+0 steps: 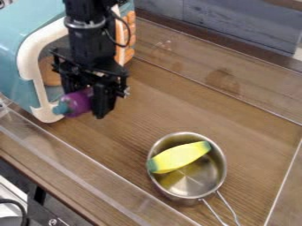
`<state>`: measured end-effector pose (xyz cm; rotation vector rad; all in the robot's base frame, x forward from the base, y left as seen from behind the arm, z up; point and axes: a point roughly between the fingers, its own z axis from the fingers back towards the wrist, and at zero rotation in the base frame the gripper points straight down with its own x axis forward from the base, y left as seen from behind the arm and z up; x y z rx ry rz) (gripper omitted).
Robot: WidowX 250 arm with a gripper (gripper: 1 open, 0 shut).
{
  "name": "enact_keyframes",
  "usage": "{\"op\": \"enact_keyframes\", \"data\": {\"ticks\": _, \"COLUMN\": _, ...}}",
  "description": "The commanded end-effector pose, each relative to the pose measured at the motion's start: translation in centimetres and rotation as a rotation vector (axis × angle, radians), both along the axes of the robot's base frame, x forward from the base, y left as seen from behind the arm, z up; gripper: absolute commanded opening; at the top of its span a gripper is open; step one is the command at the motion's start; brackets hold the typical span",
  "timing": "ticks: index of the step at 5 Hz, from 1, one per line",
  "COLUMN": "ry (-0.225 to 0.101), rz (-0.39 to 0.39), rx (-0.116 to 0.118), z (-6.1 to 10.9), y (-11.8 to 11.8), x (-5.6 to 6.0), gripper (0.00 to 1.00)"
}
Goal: Remove the eggplant from inside the silver pot and put it on the table
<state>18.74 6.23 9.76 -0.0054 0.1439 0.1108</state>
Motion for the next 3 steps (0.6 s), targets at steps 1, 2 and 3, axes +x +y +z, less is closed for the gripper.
{"op": "enact_keyframes", "data": {"ticks": 1, "ry": -0.033, "rz": 0.011, "rx": 0.008, "z": -0.7, "y": 0.6, "x": 0.3, "gripper": 0.00}}
{"op": "enact_keyframes", "data": {"ticks": 2, "ry": -0.045, "rz": 0.008, "rx": -0.001, "z": -2.0, "y": 0.8, "x": 0.4, "gripper": 0.00}}
{"op": "enact_keyframes", "data": {"ticks": 3, "ry": -0.049, "rz": 0.006, "rx": -0.013, "z": -3.0, "y": 0.9, "x": 0.5, "gripper": 0.00}}
